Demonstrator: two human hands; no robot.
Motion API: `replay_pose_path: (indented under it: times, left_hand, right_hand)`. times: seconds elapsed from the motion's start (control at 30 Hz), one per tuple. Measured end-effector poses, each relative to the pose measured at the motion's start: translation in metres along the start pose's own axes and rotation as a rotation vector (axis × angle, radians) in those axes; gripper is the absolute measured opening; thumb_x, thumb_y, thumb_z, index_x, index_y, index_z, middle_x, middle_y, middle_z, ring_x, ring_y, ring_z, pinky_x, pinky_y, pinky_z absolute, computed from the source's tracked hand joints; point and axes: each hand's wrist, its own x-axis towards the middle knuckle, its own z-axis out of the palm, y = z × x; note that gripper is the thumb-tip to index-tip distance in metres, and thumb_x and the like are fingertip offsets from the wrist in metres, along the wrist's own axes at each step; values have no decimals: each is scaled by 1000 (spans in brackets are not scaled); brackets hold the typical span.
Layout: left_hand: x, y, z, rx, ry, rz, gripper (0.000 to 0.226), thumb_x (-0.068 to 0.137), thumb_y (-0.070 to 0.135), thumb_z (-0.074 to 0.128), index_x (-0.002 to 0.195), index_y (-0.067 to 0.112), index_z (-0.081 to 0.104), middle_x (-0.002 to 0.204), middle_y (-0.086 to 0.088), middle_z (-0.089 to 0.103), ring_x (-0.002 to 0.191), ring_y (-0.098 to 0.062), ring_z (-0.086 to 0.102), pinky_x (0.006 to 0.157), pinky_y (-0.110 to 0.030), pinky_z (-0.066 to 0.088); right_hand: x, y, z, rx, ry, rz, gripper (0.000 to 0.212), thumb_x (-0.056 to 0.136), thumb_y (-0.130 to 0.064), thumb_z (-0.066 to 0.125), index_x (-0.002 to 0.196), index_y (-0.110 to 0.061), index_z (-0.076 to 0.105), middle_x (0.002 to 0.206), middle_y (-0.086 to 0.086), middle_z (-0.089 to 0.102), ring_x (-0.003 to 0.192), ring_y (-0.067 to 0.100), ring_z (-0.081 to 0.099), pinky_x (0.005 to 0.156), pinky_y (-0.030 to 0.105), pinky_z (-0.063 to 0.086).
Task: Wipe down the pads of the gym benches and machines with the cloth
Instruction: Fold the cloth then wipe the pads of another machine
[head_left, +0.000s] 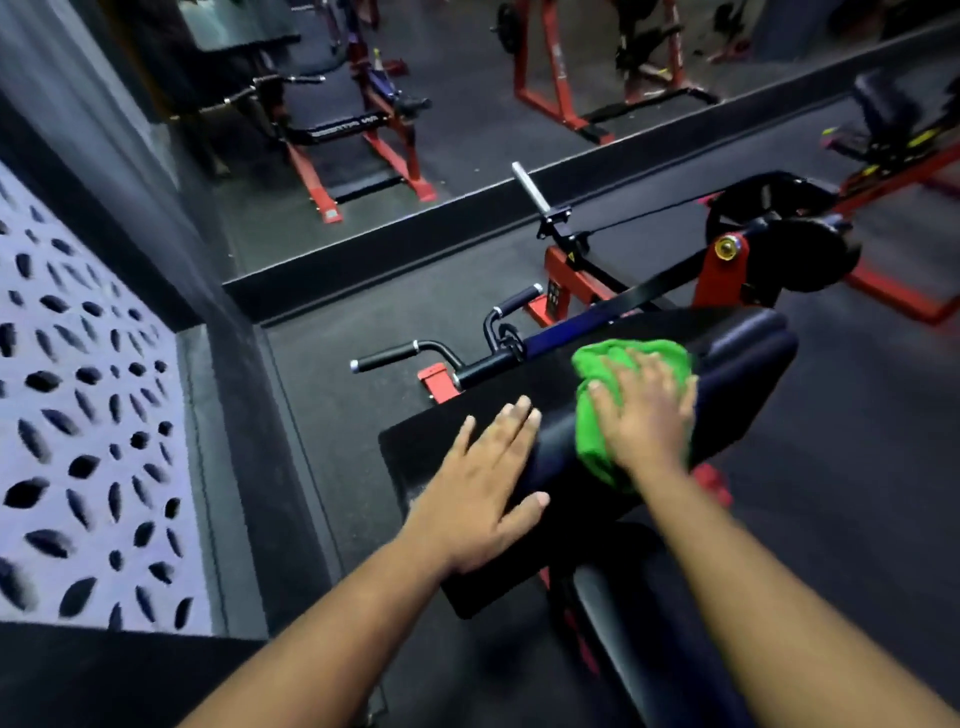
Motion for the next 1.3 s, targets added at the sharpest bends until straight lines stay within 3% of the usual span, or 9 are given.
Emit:
replay_pose_path:
  times: [0.17,0.3,0.43,0.57,0.73,0.87,1.0,1.2,1.3]
  left_hand:
    - [-15,-27,-13,-363,242,-121,73,98,53,29,161,26,5,171,6,-2,156,-8,-3,125,-47,-4]
    - [-31,-41,-7,-253,108,-160,76,95,62,23,160,29,0,170,8,-5,155,-4,-7,125,-56,3]
    - [-31,-41,-3,-196,65,-148,79,95,66,18,162,29,-1,170,9,-8,154,-4,-11,126,-47,-5]
    - [-29,-43,-6,-223,2,-186,83,89,71,11,160,31,-7,169,11,-12,153,-2,-13,126,-40,-8]
    - [-23,-47,-11,-411,-35,-247,81,84,68,7,156,35,-11,161,21,-16,153,1,-11,126,-41,-5]
    - [-27,-46,-12,-315,-82,-186,82,84,71,6,157,38,-12,165,18,-17,153,-1,-12,126,-46,-2]
    - [-27,-45,-10,-104,-68,-80,83,87,74,9,160,38,-9,169,11,-13,155,-7,-12,125,-53,3]
    - [-25,-48,-9,-38,-119,-18,83,87,76,10,159,41,-9,170,10,-11,156,-11,-6,123,-57,11]
    - [-24,-47,-9,-7,-135,-24,81,86,77,7,159,44,-8,170,9,-9,157,-12,-3,123,-55,12]
  right_hand:
    - [-133,-124,29,40,33,-299,73,75,-43,46,144,-21,41,149,6,52,144,27,41,117,58,17]
    - [-113,-96,19,47,-124,-440,68,79,-57,50,142,-32,56,152,-1,50,145,22,40,123,54,7]
    - [-46,-54,3,-1,-99,-116,64,82,-69,38,134,-41,62,151,0,51,146,21,37,123,59,2]
    - [-72,-88,18,100,32,109,60,83,-60,39,134,-37,62,157,2,43,152,25,26,121,66,5]
    - [-175,-146,58,325,143,-44,71,83,-42,51,150,-42,30,165,6,27,155,28,12,124,55,-4]
    - [-154,-118,53,278,112,-83,62,98,-61,37,153,-34,39,168,5,22,157,24,7,123,57,-5]
    - [-99,-98,39,427,195,361,73,90,-62,33,157,-32,35,170,7,11,157,28,5,120,67,9]
    - [-185,-156,80,940,351,450,70,97,-70,36,155,-37,17,170,5,-4,154,-2,-6,124,21,2]
    - [-164,-146,77,939,356,470,71,94,-74,36,153,-38,19,169,7,-1,154,2,-3,120,14,-1]
